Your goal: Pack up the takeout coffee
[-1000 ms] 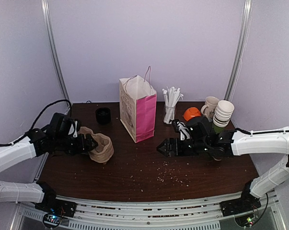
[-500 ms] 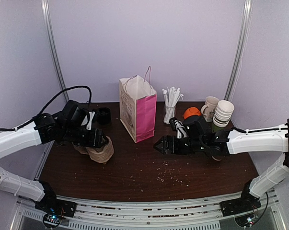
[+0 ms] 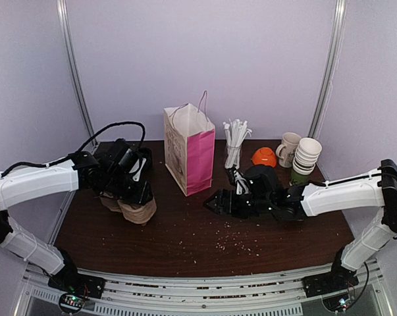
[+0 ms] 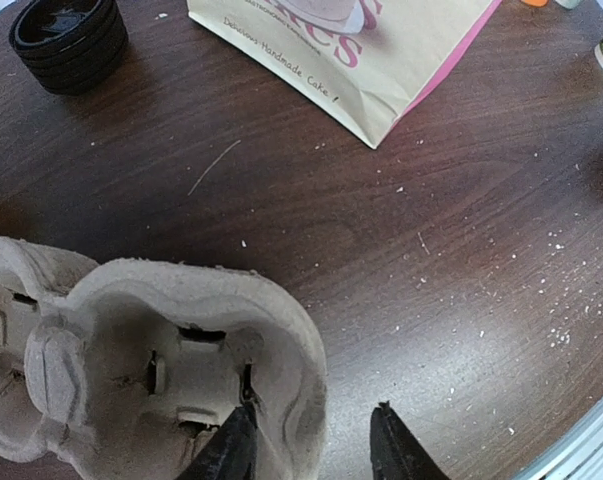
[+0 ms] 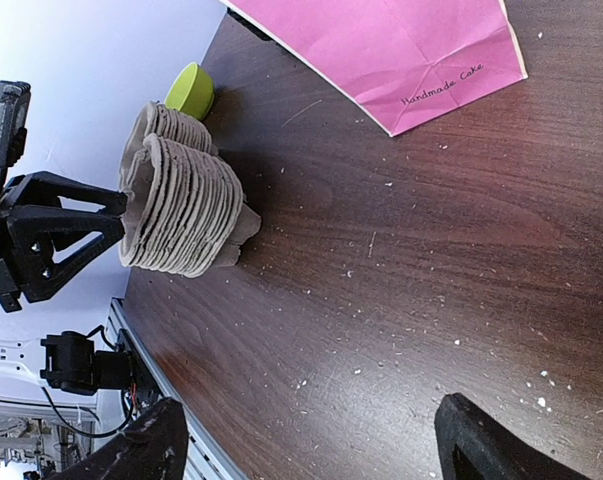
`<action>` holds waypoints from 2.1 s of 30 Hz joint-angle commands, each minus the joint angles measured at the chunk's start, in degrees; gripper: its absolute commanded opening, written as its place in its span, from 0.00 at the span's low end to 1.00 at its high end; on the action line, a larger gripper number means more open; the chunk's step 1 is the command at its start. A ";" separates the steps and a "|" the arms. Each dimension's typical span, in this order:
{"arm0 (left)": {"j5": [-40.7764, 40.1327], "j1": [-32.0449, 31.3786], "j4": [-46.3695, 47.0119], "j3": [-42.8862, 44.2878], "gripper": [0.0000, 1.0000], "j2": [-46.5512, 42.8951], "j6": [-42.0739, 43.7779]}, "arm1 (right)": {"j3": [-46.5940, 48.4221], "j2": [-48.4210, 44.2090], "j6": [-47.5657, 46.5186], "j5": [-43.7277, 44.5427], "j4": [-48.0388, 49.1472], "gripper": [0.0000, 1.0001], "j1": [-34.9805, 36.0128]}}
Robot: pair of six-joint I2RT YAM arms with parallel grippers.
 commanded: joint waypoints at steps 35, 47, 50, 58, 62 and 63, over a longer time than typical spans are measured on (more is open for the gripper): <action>0.36 0.00 4.91 -1.62 0.03 0.58 0.01 | 3.57 9.36 8.46 -7.24 14.24 0.87 1.08; 1.60 0.00 4.90 -3.14 0.00 -2.05 0.02 | 18.20 28.36 23.07 -10.26 29.51 0.82 3.45; 1.69 -0.01 4.91 -3.49 0.00 -2.26 0.08 | 22.52 32.20 25.49 -10.77 30.43 0.83 4.12; 1.25 0.00 5.19 -4.07 0.00 -2.54 0.63 | 28.39 38.53 29.39 -11.26 30.80 0.83 4.90; 1.47 0.00 5.82 -4.62 0.00 -2.38 0.75 | 29.92 41.38 32.35 -12.00 33.17 0.79 4.97; 1.58 0.00 5.99 -4.71 0.00 -2.35 0.77 | 30.17 41.84 32.96 -12.09 33.70 0.77 4.97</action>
